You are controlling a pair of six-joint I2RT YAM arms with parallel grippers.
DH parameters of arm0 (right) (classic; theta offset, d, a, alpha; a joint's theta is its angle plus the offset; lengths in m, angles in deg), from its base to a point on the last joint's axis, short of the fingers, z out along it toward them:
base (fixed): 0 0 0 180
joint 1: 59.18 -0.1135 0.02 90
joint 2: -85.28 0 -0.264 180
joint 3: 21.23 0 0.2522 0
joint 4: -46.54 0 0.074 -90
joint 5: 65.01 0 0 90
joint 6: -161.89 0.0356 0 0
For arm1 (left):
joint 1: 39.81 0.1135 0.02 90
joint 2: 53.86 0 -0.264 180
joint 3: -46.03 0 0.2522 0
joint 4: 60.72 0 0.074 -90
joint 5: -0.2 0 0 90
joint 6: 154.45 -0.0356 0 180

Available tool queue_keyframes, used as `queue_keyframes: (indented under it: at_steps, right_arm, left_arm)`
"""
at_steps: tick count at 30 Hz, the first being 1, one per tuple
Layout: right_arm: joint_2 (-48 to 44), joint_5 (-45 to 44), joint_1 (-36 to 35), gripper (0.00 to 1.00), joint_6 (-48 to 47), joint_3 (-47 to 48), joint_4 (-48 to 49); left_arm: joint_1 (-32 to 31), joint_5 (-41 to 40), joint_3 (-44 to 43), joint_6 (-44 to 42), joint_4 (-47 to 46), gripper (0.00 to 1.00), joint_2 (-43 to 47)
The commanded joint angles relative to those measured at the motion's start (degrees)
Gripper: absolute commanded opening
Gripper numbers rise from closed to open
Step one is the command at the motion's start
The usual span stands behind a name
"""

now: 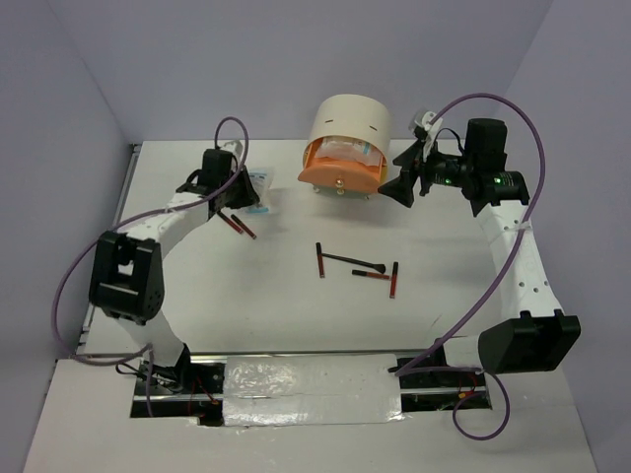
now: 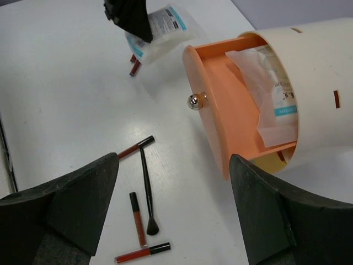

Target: Organize the makeup

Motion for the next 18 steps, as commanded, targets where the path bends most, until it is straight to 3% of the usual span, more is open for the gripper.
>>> queue_keyframes:
  at_steps: [1,4,9,18]
  right_arm:
    - [-1.96,2.12,0.36,0.88,-1.53,-0.63,0.28]
    - [-2.4,5.36,2.12,0.8,-5.39,-1.85,0.28]
    - [-4.51,9.68,2.29,0.79,-11.63,-4.49,0.81]
    - [-7.23,10.39,2.2,0.79,-16.57,-6.42,-1.57]
  left_arm:
    - [0.21,-0.86,1.62,-5.76,-3.68,0.0,10.05]
    - [-0.93,-1.74,3.9,-12.25,-5.43,0.0,16.91]
    - [-3.13,5.63,4.53,-26.49,-12.36,0.0,24.58]
    - [-11.3,19.0,-3.98,-59.69,-16.5,0.0,19.6]
